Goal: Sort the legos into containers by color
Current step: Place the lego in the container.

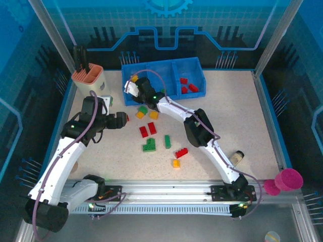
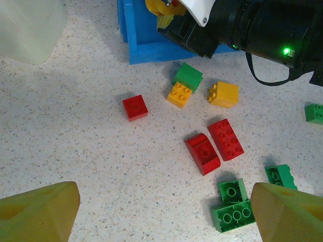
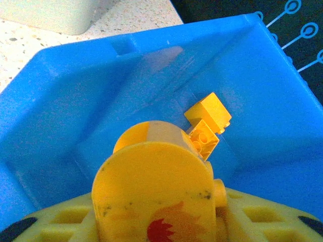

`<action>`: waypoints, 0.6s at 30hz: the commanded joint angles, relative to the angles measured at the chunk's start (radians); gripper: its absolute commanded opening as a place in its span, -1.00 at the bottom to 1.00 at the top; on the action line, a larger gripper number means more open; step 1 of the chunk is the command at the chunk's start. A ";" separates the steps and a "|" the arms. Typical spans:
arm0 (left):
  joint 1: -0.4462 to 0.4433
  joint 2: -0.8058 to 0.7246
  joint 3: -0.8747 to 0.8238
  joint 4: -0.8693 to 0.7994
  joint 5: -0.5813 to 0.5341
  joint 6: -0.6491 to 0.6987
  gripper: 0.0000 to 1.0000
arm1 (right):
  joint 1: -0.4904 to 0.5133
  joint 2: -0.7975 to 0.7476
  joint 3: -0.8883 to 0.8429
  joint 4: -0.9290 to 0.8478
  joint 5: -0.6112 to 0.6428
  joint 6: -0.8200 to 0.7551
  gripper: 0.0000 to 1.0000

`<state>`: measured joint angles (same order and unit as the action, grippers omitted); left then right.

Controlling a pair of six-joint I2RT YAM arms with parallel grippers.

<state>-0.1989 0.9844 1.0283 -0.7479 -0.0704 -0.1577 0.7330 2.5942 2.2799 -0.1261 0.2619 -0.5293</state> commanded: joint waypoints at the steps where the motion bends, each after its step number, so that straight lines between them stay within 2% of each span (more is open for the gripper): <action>1: 0.010 -0.005 -0.004 -0.008 0.016 -0.012 0.79 | 0.013 0.043 0.030 0.003 0.019 -0.032 0.10; 5: 0.010 -0.006 -0.004 -0.005 0.016 -0.015 0.79 | 0.017 0.047 0.052 0.000 0.013 -0.029 0.22; 13: 0.010 0.013 -0.007 0.012 0.029 -0.028 0.75 | 0.029 0.012 0.051 0.011 0.017 -0.047 0.19; 18: 0.010 0.014 0.001 0.025 0.021 -0.021 0.75 | 0.040 -0.097 -0.018 0.041 0.001 -0.057 0.14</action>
<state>-0.1989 0.9977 1.0275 -0.7414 -0.0624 -0.1635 0.7498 2.5999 2.2978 -0.1211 0.2649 -0.5697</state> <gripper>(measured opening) 0.877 0.572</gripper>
